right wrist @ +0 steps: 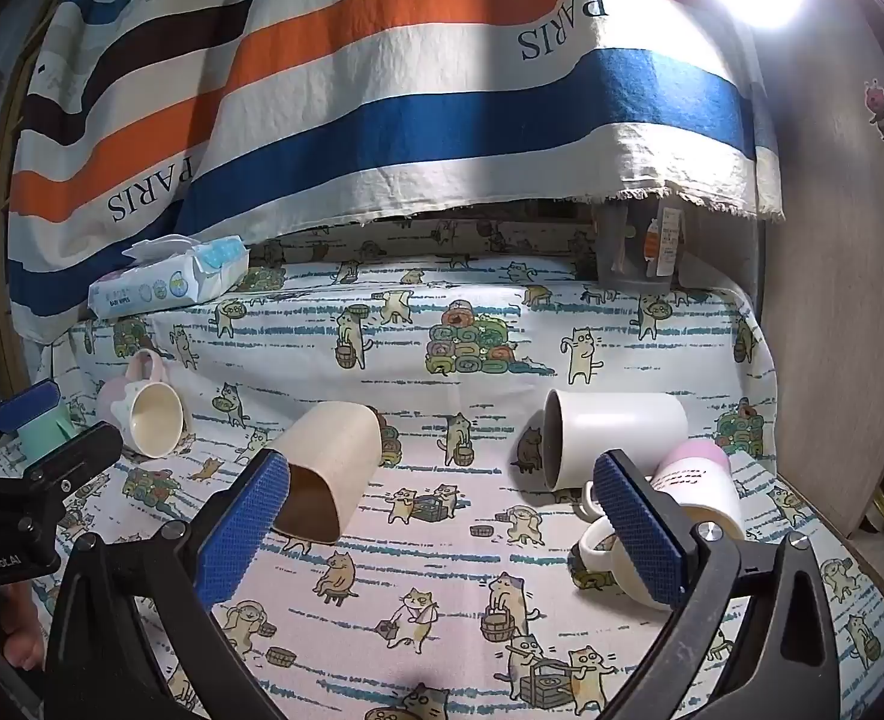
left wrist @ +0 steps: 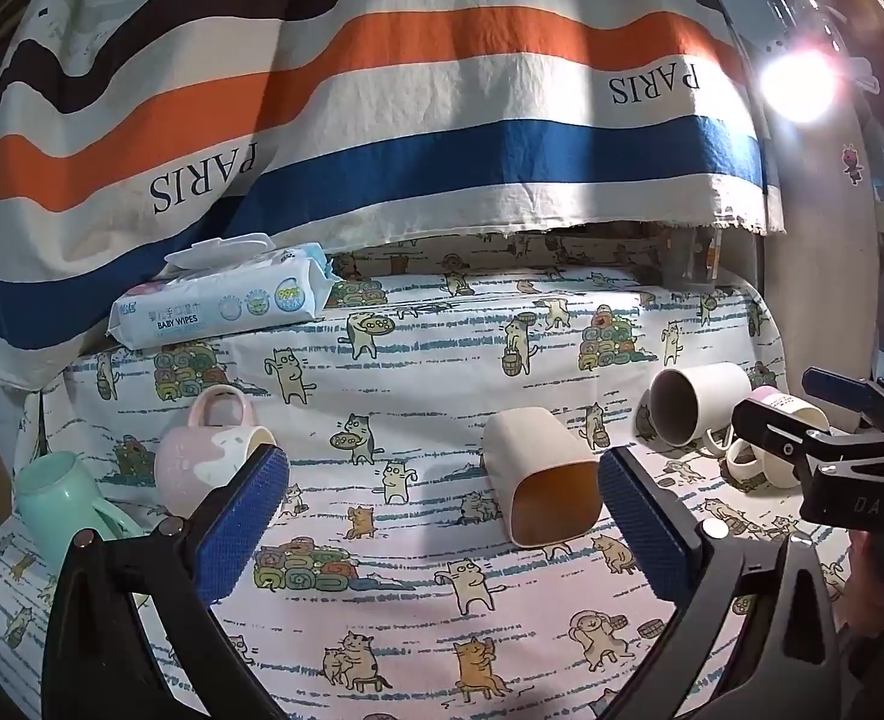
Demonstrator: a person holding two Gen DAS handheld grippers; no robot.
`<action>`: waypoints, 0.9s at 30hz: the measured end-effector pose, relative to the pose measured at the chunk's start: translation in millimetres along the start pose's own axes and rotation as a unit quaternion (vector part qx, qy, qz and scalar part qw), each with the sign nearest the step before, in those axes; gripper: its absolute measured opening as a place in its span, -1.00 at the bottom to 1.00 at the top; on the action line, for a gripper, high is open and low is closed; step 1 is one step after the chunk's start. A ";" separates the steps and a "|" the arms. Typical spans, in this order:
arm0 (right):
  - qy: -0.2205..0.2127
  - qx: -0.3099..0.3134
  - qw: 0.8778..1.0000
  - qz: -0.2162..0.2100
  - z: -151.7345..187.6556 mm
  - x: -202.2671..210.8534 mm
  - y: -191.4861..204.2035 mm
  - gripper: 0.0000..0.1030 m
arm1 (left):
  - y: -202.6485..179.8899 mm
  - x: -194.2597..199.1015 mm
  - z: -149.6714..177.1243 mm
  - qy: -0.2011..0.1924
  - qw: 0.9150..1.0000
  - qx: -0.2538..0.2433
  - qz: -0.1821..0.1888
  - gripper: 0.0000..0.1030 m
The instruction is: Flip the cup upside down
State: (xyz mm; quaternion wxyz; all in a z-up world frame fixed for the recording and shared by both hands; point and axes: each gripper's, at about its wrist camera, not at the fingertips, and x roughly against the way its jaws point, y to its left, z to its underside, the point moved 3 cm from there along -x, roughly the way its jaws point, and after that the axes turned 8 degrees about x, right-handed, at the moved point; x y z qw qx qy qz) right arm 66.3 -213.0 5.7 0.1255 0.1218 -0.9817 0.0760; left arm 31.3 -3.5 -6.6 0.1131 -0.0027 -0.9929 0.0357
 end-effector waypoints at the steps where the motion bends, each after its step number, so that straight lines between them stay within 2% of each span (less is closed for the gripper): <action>1: 0.005 0.001 1.000 0.000 0.2 -0.3 0.0 0.99 | -0.9 -1.1 0.1 0.001 1.000 -0.002 0.000 0.99; 27: 0.009 0.003 1.000 0.002 0.2 -1.1 -0.3 0.99 | 0.2 2.4 -0.6 0.006 1.000 0.003 0.000 0.99</action>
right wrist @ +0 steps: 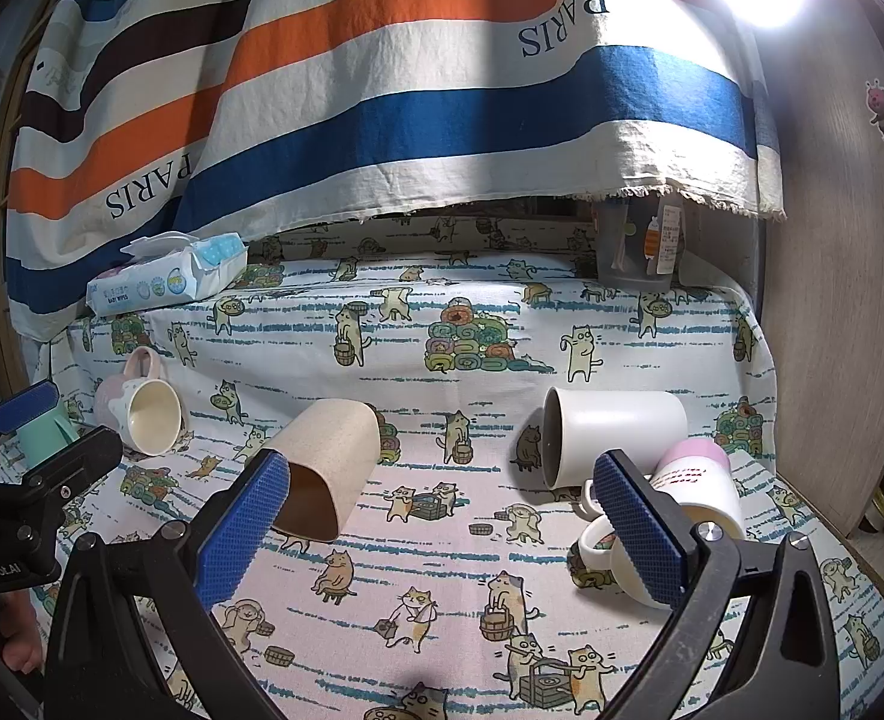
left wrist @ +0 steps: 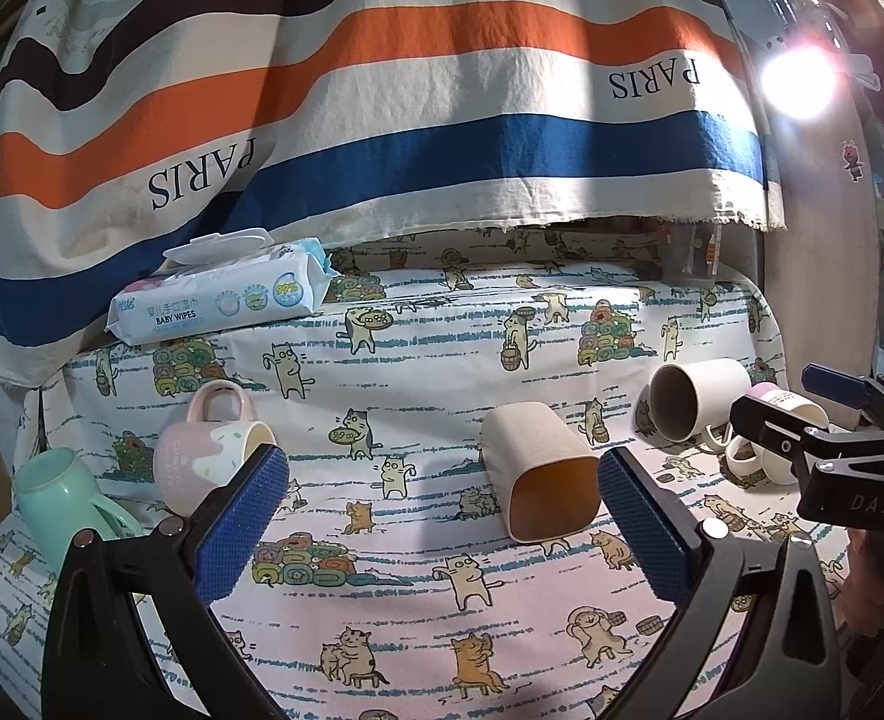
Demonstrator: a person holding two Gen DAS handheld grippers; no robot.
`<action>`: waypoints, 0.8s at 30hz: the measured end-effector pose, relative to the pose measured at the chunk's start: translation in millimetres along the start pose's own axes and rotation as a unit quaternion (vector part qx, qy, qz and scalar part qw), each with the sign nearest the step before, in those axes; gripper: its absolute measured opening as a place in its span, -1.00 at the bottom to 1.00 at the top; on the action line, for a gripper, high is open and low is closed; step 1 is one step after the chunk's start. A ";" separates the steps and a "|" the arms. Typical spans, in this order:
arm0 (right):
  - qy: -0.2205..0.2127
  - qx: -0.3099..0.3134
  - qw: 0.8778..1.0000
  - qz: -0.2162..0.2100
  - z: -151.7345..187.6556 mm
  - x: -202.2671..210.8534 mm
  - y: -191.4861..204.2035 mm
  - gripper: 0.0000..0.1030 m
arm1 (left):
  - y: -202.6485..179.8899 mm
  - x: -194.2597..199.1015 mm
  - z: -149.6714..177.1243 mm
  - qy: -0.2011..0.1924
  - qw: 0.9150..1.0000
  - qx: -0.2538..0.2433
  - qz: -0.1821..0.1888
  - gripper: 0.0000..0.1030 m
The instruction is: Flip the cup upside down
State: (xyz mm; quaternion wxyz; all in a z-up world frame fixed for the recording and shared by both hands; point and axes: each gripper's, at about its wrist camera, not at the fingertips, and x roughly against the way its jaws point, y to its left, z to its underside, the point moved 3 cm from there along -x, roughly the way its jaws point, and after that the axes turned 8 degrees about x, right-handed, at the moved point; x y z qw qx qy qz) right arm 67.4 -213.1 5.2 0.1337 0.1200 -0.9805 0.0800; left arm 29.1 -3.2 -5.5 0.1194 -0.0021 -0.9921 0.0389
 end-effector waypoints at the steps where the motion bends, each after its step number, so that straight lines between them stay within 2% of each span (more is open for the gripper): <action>1: 0.000 0.000 1.000 0.000 0.0 0.0 -0.1 0.99 | 0.5 -0.4 0.0 0.001 1.000 0.000 0.000 0.99; 24: 0.002 -0.001 1.000 -0.001 0.8 -1.7 -0.6 0.99 | 2.1 0.2 0.6 -0.001 1.000 0.001 -0.002 0.99</action>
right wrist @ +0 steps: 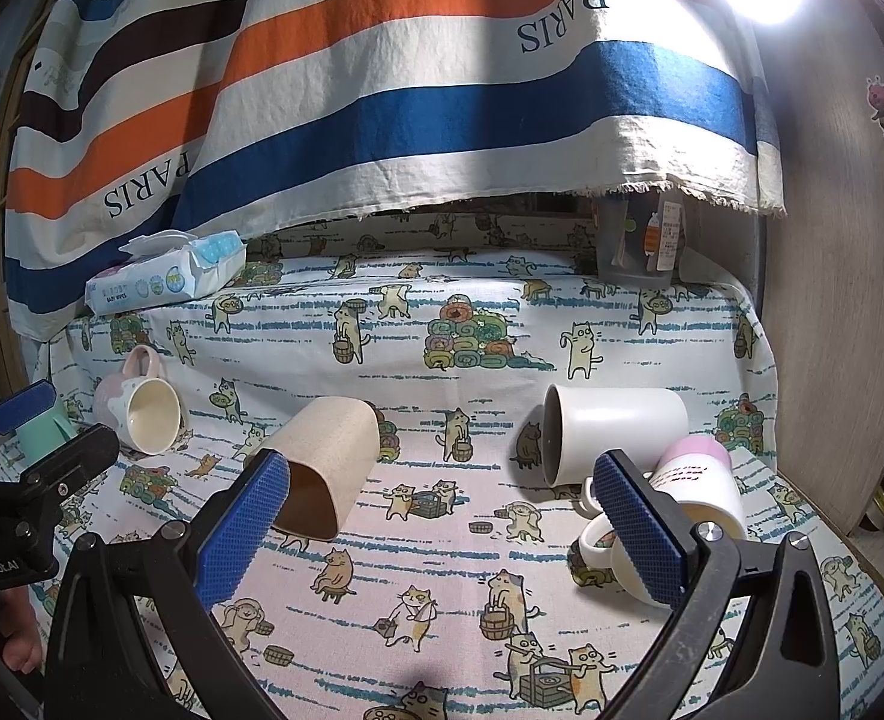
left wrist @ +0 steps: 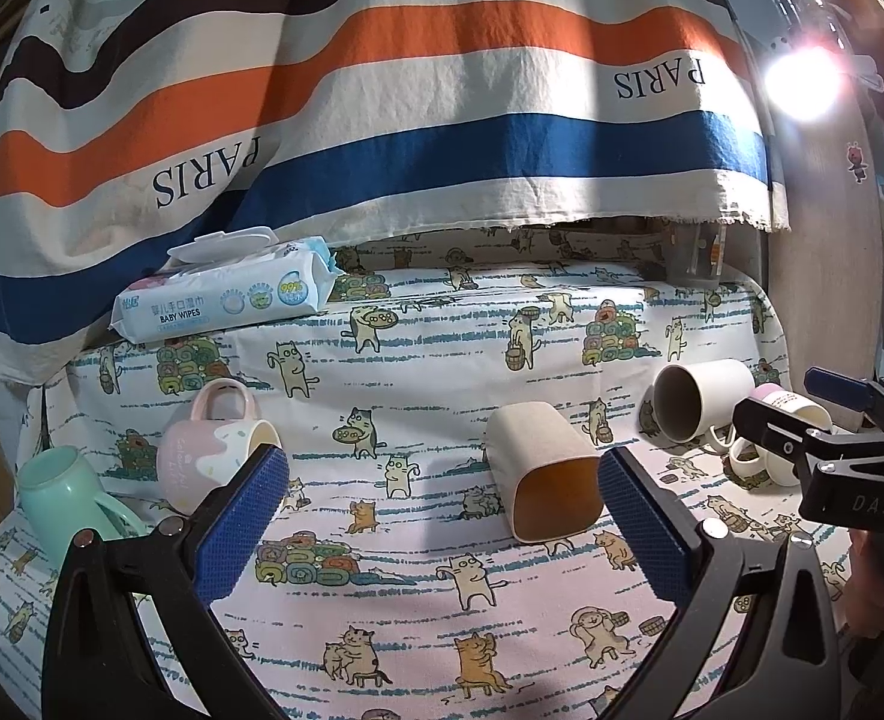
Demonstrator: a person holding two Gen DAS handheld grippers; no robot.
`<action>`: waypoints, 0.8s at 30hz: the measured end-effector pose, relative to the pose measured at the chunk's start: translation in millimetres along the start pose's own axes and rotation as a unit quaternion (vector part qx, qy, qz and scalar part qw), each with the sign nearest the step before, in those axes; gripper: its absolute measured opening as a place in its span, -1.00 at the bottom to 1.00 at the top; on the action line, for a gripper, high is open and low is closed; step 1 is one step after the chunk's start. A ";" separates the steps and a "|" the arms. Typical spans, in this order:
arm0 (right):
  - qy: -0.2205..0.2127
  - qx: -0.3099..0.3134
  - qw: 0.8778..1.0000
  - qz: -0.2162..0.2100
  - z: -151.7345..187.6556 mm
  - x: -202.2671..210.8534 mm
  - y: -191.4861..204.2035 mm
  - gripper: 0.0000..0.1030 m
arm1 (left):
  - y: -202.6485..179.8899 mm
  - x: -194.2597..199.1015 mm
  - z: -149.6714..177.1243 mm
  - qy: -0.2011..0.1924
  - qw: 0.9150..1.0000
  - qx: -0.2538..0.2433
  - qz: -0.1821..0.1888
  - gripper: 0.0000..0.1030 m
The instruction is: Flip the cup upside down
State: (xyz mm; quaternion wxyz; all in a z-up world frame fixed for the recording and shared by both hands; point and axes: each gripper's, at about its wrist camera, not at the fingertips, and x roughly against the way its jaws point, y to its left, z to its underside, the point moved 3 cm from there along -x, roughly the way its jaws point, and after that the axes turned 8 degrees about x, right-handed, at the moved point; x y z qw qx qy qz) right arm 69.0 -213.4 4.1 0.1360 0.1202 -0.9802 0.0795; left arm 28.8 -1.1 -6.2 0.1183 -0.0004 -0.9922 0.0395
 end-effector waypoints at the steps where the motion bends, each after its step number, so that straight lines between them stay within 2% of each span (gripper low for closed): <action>1: 0.000 0.000 1.000 0.000 0.1 0.0 0.0 0.99 | -0.1 -0.1 0.0 0.000 1.000 0.000 0.000 0.99; 8: 0.006 -0.002 1.000 -0.003 1.3 -2.5 -0.3 0.99 | 4.5 -5.2 1.8 0.013 1.000 0.010 0.001 0.99; 12: 0.010 -0.005 1.000 -0.003 1.2 -3.9 -1.4 0.99 | 2.7 -5.3 1.8 0.011 1.000 0.006 -0.012 0.99; 17: 0.033 -0.006 0.999 0.001 1.8 -9.2 -3.5 0.99 | -17.0 7.5 -3.7 -0.014 0.999 -0.039 -0.027 0.99; 24: 0.025 -0.003 1.000 0.014 -10.2 4.9 -11.2 0.99 | -27.9 30.7 -33.6 -0.043 0.998 -0.035 -0.034 0.99</action>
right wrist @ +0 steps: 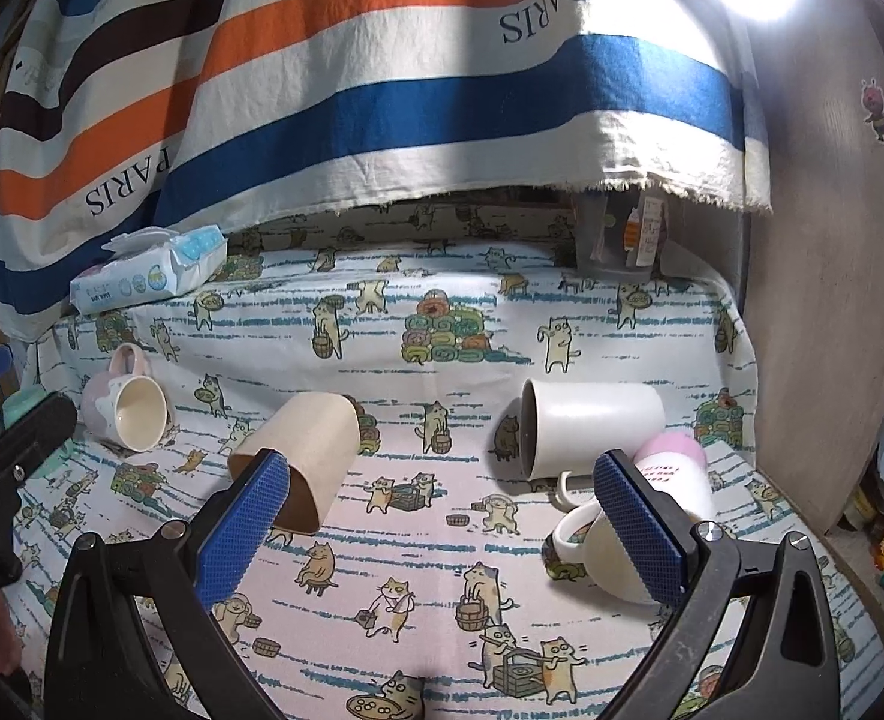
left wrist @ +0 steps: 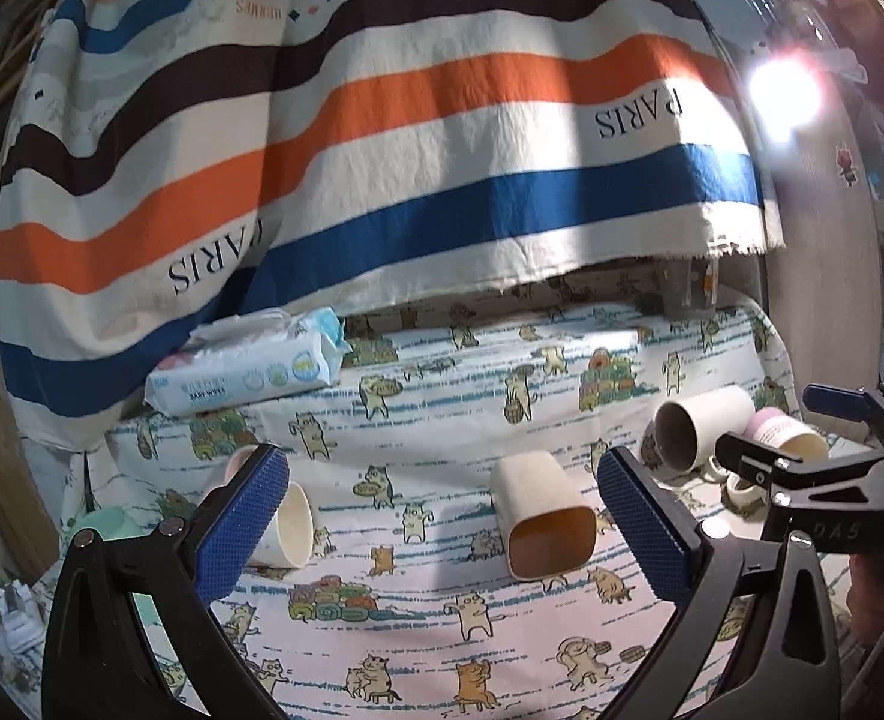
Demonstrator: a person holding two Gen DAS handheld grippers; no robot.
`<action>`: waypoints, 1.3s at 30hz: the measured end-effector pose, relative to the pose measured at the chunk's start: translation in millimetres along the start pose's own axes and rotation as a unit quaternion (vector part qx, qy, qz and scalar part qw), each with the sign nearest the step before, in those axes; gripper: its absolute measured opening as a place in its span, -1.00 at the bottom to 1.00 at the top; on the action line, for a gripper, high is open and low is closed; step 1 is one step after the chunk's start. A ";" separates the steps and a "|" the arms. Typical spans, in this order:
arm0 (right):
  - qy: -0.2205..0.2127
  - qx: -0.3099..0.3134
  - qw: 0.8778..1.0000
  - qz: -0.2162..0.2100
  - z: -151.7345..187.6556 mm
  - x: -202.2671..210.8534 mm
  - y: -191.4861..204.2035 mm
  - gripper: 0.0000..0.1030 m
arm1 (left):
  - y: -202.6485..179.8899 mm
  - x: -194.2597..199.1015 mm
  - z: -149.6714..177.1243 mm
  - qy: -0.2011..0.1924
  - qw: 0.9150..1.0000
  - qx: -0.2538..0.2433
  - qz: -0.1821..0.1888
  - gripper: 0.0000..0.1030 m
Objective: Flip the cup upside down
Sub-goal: 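Move the right tool toward the beige square cup lying on its side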
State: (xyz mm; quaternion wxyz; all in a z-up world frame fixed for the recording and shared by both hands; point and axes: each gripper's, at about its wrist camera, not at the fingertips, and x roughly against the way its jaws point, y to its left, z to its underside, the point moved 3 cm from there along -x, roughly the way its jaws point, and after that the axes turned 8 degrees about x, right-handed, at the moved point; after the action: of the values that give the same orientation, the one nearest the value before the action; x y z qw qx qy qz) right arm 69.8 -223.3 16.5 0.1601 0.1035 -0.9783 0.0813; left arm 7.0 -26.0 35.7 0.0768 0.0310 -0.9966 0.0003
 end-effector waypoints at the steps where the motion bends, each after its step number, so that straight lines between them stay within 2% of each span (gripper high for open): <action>1: -0.002 0.004 1.000 0.001 -2.9 3.4 -0.4 0.99 | 0.1 1.9 -3.7 -0.003 1.000 0.000 -0.002 0.99; 7: -0.025 0.023 0.999 0.008 -17.5 22.1 2.5 0.99 | 2.3 11.3 -20.7 -0.014 1.000 0.004 -0.014 0.99; 13: -0.031 0.046 0.998 0.011 -31.5 34.3 11.8 0.99 | 11.9 14.2 -36.0 -0.018 0.999 0.026 -0.023 0.99; 17: -0.034 0.056 0.998 0.012 -36.5 37.7 17.3 0.99 | 16.3 14.3 -37.9 -0.028 0.999 0.021 -0.037 0.99; 25: -0.034 0.039 0.999 0.001 -41.1 36.5 16.3 0.99 | 19.8 12.5 -41.6 -0.034 0.999 0.010 -0.037 0.99; 31: -0.032 0.022 0.999 -0.013 -55.3 35.9 14.1 0.99 | 16.8 13.0 -63.5 -0.070 0.997 -0.003 -0.040 0.99; 36: -0.009 -0.004 1.000 -0.020 -83.5 28.0 8.7 0.99 | 27.6 -3.5 -88.1 -0.070 0.997 0.027 -0.017 0.99; 39: 0.017 -0.032 0.998 -0.042 -104.4 15.1 3.6 0.99 | 39.8 -24.7 -96.1 -0.058 0.997 0.047 -0.021 0.99</action>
State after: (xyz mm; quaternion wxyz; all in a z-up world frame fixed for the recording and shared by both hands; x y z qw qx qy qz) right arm 85.9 -202.4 118.7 0.1837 0.1380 -0.9722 0.0447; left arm 43.6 15.8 127.1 0.0171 0.0550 -0.9974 0.0439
